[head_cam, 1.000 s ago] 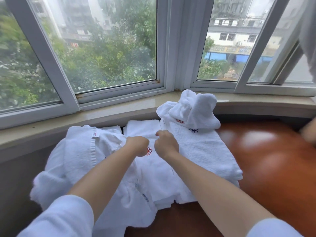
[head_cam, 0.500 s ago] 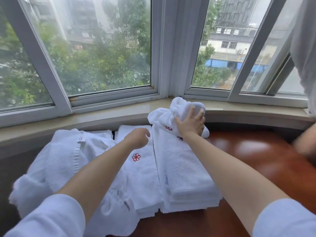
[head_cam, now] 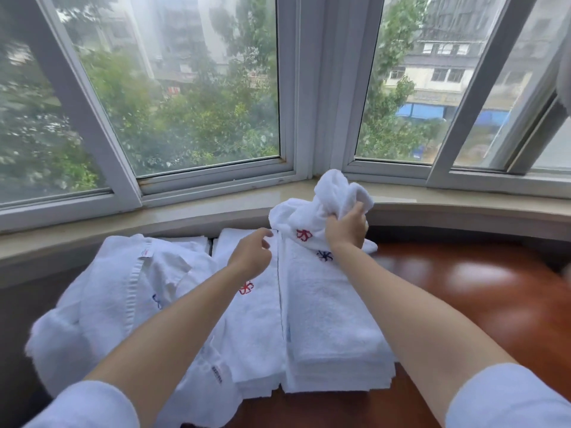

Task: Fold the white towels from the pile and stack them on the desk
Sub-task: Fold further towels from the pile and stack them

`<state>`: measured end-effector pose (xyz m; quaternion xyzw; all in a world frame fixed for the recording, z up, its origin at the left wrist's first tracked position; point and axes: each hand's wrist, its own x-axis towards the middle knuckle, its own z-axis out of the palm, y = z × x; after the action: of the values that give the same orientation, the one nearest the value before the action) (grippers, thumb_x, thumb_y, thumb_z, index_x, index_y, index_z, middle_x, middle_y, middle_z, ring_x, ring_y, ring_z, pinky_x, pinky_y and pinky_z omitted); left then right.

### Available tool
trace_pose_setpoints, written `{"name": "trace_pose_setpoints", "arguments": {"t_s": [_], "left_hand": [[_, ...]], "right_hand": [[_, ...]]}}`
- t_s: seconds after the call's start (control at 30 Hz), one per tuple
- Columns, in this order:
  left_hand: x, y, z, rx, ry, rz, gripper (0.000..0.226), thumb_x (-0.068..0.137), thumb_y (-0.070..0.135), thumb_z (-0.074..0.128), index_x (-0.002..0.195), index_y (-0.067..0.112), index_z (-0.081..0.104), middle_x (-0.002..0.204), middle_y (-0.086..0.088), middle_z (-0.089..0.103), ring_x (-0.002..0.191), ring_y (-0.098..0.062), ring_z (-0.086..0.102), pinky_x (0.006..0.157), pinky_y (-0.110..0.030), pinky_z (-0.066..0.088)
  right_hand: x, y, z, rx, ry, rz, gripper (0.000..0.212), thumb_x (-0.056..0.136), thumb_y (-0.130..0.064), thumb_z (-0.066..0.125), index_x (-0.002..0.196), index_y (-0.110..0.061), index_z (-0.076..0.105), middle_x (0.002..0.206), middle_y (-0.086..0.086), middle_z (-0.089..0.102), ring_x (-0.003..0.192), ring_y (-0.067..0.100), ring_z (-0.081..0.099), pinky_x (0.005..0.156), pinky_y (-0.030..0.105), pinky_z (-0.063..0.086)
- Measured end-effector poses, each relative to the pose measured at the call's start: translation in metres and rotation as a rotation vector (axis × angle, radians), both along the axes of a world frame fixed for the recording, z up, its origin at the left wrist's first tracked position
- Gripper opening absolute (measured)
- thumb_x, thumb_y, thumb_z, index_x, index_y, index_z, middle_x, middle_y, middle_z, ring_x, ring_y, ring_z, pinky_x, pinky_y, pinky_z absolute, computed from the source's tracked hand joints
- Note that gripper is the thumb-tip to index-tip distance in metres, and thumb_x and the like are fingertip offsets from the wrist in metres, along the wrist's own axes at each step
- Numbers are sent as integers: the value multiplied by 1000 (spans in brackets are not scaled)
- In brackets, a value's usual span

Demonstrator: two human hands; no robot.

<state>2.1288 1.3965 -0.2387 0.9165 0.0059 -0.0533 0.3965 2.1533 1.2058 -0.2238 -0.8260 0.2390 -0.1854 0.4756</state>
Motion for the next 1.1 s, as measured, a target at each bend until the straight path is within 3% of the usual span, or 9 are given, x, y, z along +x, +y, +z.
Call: {"name": "trace_pose_setpoints", "arguments": {"t_s": [0.27,0.37,0.43,0.53,0.6,0.7,0.87,0.97,1.1], "left_hand": [[-39,-19,39,-75,-166,-189,87,75,-2,61,149,26,25,144,-7,37,126,-25,45,91,-37,51],[-55,-28,45,86,-211,-298,108,72,16,77,152,33,8,149,-8,26,132,-27,35,95,-34,44],[-66,-37,48,127,-222,-319,106,70,33,82,152,30,15,149,-11,26,135,-30,31,106,-38,37],[-84,-52,63,-133,-248,-320,53,75,29,76,121,20,51,119,-8,58,111,-30,55,86,-39,49],[-98,-62,74,-294,-221,-336,33,79,21,70,107,19,52,100,-4,63,96,-26,60,75,-35,49],[-117,-71,85,-511,-160,-356,37,68,21,65,103,20,54,94,-3,63,88,-21,60,79,-39,50],[-133,-106,101,-757,-40,-431,43,55,16,57,97,27,59,83,4,69,73,-11,65,62,-25,54],[-142,-141,103,-812,62,-490,36,57,11,58,90,25,61,65,7,70,57,-8,67,46,-19,49],[-148,-195,95,-701,251,-544,43,58,13,59,100,21,65,81,-10,71,66,-21,69,56,-28,55]], "right_hand": [[-76,9,63,6,-369,-56,32,90,-14,53,118,-6,42,125,17,51,112,33,51,92,39,41],[-106,17,76,4,-452,-81,32,89,-19,56,117,-8,44,121,14,57,106,33,55,85,38,44],[-125,20,81,16,-481,-102,27,88,-23,57,111,-15,44,117,7,59,101,29,57,76,32,42],[-145,17,91,19,-535,-144,25,88,-26,58,109,-21,45,115,-1,61,99,24,58,73,26,36],[-155,14,98,28,-572,-181,27,88,-25,59,111,-21,47,116,-2,61,101,24,58,74,25,35],[-168,5,108,80,-620,-232,29,87,-24,61,114,-22,49,116,-4,61,105,22,57,76,23,33],[-186,-33,119,135,-660,-326,36,85,-21,63,120,-19,52,122,-1,61,112,21,55,80,22,33],[-195,-71,120,107,-669,-371,42,84,-18,64,124,-13,52,129,4,57,118,22,53,89,22,36],[-206,-132,105,56,-608,-460,42,84,-14,63,123,-5,52,133,11,52,124,27,46,92,24,31]]}}
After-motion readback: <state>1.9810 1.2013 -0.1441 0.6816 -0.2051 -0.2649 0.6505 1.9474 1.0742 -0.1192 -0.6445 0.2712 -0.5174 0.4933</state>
